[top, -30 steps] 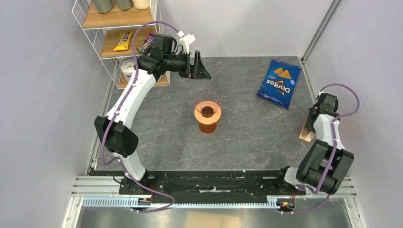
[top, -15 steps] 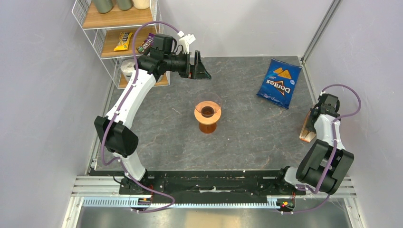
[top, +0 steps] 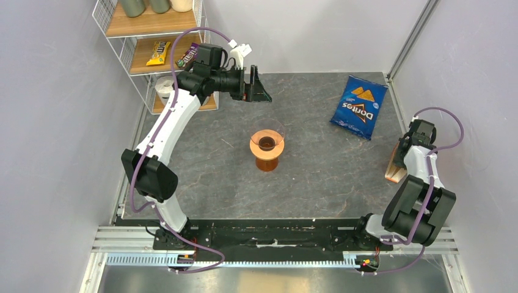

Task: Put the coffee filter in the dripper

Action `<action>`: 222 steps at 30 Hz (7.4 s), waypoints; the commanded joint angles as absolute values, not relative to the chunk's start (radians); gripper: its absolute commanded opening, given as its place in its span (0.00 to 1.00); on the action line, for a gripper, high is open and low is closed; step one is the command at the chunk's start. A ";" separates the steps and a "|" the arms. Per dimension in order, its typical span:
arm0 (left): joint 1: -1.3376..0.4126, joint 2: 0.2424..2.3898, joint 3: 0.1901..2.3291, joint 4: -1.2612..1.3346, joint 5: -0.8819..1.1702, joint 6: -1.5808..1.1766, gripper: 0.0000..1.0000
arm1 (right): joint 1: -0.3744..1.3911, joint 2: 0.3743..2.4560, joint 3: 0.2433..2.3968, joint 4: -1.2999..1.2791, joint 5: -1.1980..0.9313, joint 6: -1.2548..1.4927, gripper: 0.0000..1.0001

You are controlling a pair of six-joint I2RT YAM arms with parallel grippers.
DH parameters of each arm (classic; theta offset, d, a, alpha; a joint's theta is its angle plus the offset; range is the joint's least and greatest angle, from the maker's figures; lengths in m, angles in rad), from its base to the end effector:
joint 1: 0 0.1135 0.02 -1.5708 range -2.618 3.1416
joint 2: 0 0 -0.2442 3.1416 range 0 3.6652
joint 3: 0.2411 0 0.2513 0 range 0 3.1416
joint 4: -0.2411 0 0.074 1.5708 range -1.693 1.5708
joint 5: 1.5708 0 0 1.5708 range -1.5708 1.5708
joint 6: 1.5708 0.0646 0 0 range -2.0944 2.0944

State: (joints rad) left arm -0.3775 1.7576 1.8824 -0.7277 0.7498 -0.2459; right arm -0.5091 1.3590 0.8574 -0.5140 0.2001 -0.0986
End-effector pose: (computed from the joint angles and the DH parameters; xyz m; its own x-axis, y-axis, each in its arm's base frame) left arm 0.3555 -0.1883 0.3746 -0.7039 0.0875 -0.7049 0.6394 0.5100 -0.5753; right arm 0.2416 -0.1496 0.1708 -0.7944 0.3330 -0.5079 0.4934 0.8416 -0.2200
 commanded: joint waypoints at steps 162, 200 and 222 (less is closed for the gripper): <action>-0.267 1.454 1.361 0.670 1.081 -0.929 0.88 | 0.409 1.239 1.666 -0.455 -0.555 0.299 0.00; -0.528 1.566 1.436 0.669 0.903 -1.061 0.02 | 0.380 1.238 1.592 -0.126 -0.603 0.391 0.00; -0.467 1.505 1.444 0.598 0.999 -0.977 0.02 | 0.380 1.211 1.608 -0.372 -0.617 0.207 0.50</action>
